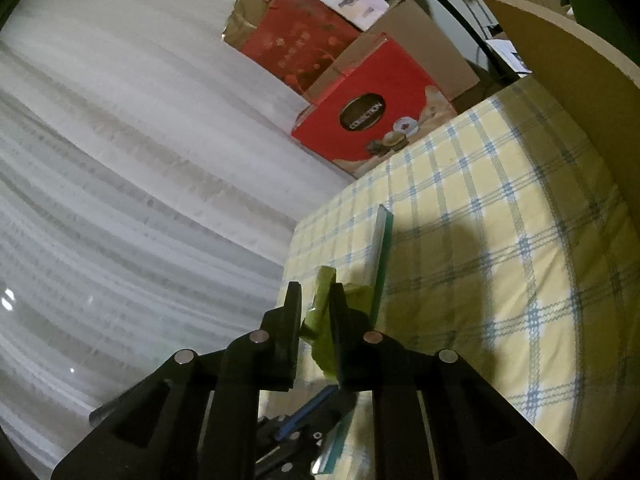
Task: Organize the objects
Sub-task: 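Lift the green scraper off the table with both grippers, then lower the green scraper into the cardboard box and open both grippers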
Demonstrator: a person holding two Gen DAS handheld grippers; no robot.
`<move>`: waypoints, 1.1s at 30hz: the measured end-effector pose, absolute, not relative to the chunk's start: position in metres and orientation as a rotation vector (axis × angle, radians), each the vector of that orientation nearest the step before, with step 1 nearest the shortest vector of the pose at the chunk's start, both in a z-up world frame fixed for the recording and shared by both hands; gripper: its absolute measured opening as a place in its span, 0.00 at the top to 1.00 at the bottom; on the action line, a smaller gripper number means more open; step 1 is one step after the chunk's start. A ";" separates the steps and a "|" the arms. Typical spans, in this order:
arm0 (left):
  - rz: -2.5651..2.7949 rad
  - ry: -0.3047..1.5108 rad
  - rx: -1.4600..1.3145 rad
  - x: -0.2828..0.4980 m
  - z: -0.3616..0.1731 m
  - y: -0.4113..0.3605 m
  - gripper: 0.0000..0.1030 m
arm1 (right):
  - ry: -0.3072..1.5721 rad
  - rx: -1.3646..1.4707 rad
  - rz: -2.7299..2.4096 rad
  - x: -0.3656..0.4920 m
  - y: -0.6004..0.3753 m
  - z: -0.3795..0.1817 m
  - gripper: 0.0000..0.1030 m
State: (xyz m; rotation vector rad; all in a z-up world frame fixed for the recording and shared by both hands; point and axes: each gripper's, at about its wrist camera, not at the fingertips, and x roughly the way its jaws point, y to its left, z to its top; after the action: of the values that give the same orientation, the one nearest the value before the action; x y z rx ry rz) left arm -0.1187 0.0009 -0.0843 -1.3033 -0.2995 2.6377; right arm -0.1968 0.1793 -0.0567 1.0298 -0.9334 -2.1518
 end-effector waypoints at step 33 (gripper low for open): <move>2.520 -0.254 -1.063 -0.131 0.026 0.138 0.94 | -0.919 0.802 -2.350 -0.170 0.315 0.072 0.88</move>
State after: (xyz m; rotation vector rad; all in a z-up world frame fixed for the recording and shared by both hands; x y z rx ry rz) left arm -0.1310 0.1379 0.0263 -1.0634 -0.2545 2.5198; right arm -0.1701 0.3152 0.0722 0.8023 -0.9187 -2.3500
